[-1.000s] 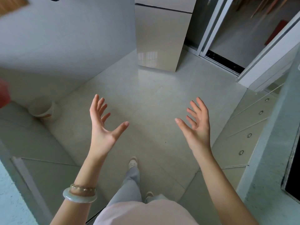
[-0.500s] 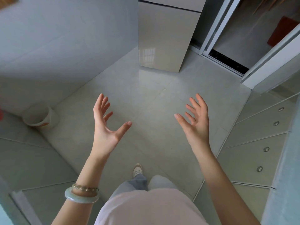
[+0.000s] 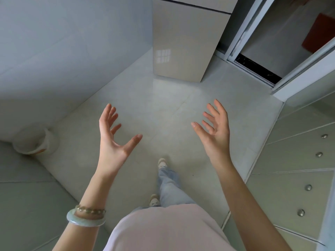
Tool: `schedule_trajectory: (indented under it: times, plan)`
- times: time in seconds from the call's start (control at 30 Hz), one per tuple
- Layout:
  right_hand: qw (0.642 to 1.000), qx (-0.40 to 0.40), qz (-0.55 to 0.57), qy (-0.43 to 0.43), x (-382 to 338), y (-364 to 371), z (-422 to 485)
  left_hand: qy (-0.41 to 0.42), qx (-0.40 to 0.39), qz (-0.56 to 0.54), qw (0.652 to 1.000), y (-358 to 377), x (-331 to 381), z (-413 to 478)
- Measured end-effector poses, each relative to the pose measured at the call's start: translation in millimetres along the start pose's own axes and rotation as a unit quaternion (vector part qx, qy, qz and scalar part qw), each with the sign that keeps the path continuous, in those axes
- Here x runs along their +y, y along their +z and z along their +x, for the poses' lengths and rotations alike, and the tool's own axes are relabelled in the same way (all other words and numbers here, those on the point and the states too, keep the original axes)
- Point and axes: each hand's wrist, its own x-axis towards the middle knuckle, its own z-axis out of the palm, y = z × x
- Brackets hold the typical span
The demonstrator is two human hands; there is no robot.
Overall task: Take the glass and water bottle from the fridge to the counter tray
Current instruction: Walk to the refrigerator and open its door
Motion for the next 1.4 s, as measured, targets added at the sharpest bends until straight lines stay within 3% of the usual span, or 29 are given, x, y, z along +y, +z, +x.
schedule_trajectory:
  times: [0.7,1.4]
  plan:
    - [0.997,-0.075,0.011,0.003,-18.3,101.4,238.6,0.015,0.073,0.01,0.997,22.8,-12.1,246.9]
    - [0.999,0.045,-0.014,-0.013,-31.5,251.8,386.6,0.026,-0.054,-0.002,0.998,-38.8,-60.4,480.9]
